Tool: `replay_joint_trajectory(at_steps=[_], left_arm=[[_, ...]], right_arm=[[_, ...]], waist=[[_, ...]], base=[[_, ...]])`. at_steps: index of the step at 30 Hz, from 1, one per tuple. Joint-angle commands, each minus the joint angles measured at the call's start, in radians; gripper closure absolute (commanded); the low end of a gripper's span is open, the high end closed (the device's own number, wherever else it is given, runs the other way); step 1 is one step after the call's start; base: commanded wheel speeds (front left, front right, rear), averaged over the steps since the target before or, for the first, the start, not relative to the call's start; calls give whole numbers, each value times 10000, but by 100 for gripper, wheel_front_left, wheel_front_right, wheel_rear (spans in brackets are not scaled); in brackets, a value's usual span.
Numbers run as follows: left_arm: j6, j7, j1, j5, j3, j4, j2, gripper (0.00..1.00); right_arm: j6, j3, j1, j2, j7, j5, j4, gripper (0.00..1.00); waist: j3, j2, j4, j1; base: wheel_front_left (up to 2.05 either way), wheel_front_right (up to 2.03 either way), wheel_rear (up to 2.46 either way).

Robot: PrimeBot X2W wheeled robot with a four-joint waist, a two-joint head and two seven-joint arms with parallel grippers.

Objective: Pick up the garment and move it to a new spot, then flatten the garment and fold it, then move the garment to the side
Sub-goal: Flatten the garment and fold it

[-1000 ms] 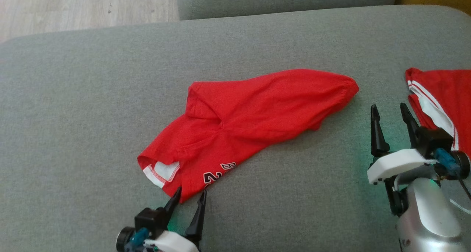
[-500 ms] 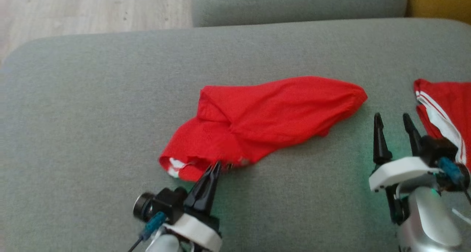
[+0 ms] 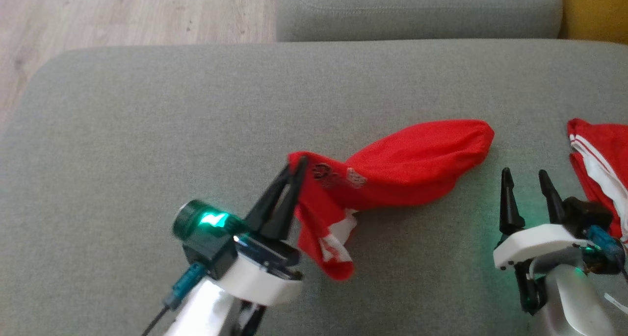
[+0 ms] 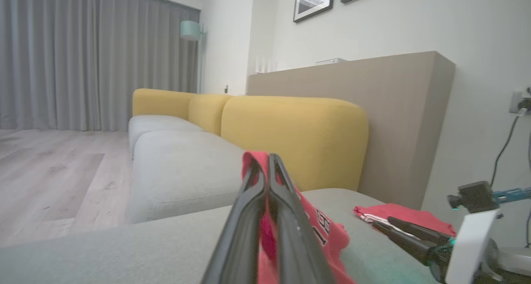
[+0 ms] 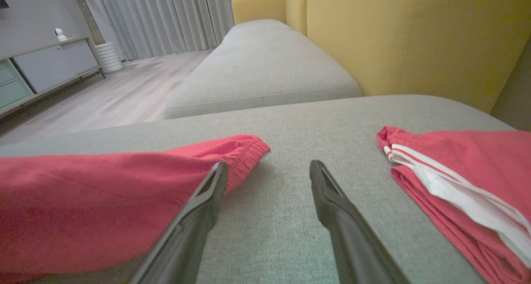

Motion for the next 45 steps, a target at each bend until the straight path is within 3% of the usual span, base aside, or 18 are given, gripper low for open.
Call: replay_joint_trajectory(at_steps=[1,4,13,14,15,16,20,27,37,45], left_arm=[[18,-49,-441,58,610,-81,81,93],[27,-49,-587,136,1163,882,242,100],[306,-49,-2227,416,3078,4077,1091,100],[401,-49,-2401,405,3290,4411,1140,75],[428,-49,-2520,376,3433,4857,1189,31],[440,-49,-2655,290,3608,5199,1183,0],[640,-49,-2787,266,4281,5863,1071,0],[525,-49,-1662,620,4791,4775,320,0],[279,-49,-520,1024,4878,3594,-254,0],[220,-49,-135,1134,4978,3299,-309,0]], right_arm=[[-7,264,-246,-12,-66,78,-347,0],[-7,529,-394,-12,-66,164,-335,0],[-7,1344,-857,-11,-66,380,-467,0],[-7,1434,-860,-11,-66,415,-474,0],[-7,1573,-857,-11,-66,466,-467,0],[-7,1728,-848,-11,-66,538,-448,0],[-7,2576,-752,-11,-66,943,-430,0],[-7,3786,-513,-11,-66,1528,-128,0],[-7,4519,-852,-22,-66,2383,957,0],[-7,4943,-904,-129,-66,2854,667,0]], waist=[[146,0,-37,0],[447,0,-187,0],[1147,0,-724,0],[1167,0,-758,0],[1180,0,-799,0],[1187,0,-822,0],[1107,0,-844,0],[945,0,-442,0],[885,0,314,0],[773,0,404,0]], base=[[0,0,0],[0,0,0],[0,0,0],[0,0,0],[0,0,0],[0,0,0],[0,0,0],[0,0,0],[0,0,0],[0,0,0]])
